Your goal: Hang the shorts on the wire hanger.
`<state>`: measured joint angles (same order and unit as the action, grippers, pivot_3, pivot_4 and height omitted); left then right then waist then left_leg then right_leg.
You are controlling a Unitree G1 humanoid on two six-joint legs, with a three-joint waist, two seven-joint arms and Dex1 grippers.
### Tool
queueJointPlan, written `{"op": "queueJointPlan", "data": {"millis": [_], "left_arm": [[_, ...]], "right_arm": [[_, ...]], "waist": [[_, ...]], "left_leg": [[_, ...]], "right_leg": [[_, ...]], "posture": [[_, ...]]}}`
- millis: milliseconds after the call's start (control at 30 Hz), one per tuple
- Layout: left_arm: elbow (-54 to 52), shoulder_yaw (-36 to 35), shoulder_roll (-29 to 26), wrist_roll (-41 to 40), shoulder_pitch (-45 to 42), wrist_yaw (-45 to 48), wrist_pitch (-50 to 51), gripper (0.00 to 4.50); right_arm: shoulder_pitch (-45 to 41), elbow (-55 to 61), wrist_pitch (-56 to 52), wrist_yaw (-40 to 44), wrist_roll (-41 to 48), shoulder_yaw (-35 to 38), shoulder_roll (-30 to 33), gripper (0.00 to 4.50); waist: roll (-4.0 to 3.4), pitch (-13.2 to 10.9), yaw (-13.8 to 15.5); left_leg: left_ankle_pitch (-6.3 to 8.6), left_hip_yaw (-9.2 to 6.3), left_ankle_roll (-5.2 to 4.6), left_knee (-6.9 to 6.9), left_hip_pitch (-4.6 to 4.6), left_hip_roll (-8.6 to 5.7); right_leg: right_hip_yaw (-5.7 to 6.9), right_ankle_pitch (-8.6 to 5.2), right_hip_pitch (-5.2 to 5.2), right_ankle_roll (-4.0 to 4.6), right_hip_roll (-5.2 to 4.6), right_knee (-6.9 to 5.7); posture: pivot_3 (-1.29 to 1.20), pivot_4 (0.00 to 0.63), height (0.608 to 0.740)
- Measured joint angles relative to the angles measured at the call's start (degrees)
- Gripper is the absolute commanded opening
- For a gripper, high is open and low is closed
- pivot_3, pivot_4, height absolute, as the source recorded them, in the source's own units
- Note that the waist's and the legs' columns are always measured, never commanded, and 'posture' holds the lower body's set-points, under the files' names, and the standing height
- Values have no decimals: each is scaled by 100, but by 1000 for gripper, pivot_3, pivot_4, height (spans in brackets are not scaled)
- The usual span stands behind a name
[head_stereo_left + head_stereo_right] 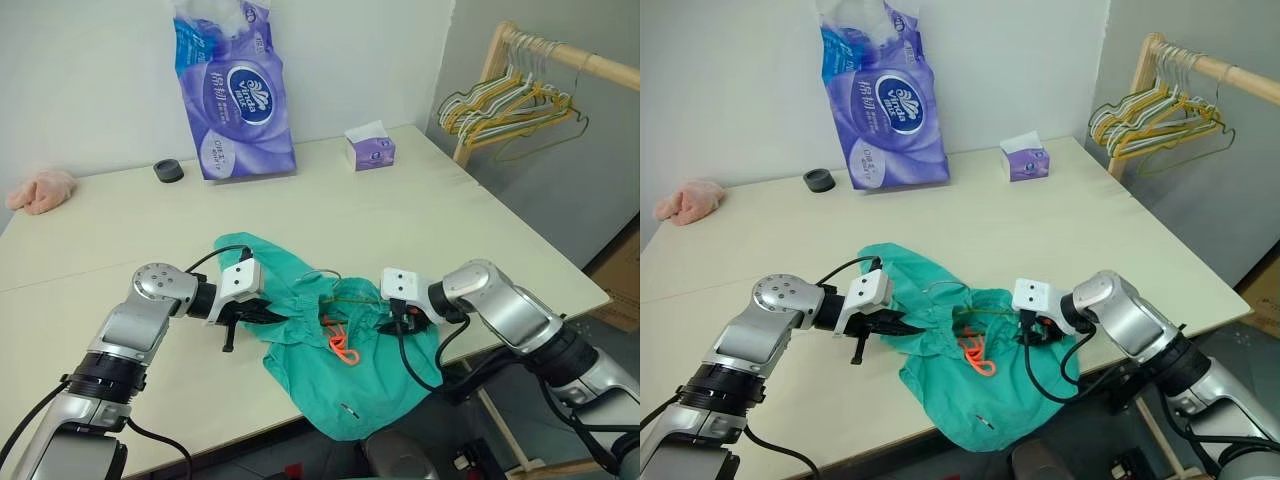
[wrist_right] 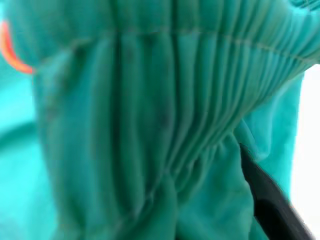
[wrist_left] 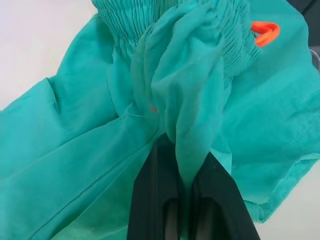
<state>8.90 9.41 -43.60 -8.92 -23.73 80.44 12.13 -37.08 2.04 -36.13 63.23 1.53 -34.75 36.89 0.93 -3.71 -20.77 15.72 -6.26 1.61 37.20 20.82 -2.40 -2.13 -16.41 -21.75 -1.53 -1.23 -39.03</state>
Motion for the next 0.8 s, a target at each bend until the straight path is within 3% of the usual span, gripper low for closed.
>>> {"op": "queueJointPlan", "data": {"millis": [67, 133, 367, 600, 733, 800], "left_arm": [[0, 0, 2, 5, 0, 2, 8, 0], [0, 0, 2, 6, 0, 2, 11, 0], [1, -13, 18, -21, 1, -162, 25, 0], [79, -510, 123, -661, -101, -354, 620, 1903], [-140, -551, -204, -809, 29, -203, 733, 3087], [-193, -563, -358, -811, 135, -115, 620, 3087]], "right_arm": [[-35, -138, 110, 70, -74, -35, -59, 362], [-66, -240, 185, 107, -133, -33, -107, 13], [-58, -272, 167, 181, -189, 163, -179, 13], [95, 200, -138, 218, 102, 547, -122, 0], [244, 458, -257, 257, 213, 619, -102, 0], [262, 467, -254, 277, 224, 619, -97, 0]], "waist": [[0, 0, 0], [0, 1, -1], [0, 1, 1], [0, 1, 0], [0, 1, -8], [0, 1, -5]], "left_leg": [[0, 0, 0, 0, 0, 0], [0, 0, 0, 0, 0, 0], [0, -1, 0, 1, 1, 0], [0, -2, 0, 1, 2, 0], [0, -3, 0, -1, 1, 1], [0, -2, 0, -1, 1, 1]], "right_leg": [[0, 0, 0, 0, 0, 0], [-1, 0, 0, 0, 0, 0], [-1, 0, 0, 0, 0, -1], [0, 0, -1, 0, 0, -1], [1, 0, -2, 0, 0, -2], [0, 0, -2, 0, 0, -2]], "posture": [[-387, 27, 740], [-387, 27, 740], [-388, 30, 740], [-393, 33, 740], [-385, 30, 740], [-385, 30, 740]]}}
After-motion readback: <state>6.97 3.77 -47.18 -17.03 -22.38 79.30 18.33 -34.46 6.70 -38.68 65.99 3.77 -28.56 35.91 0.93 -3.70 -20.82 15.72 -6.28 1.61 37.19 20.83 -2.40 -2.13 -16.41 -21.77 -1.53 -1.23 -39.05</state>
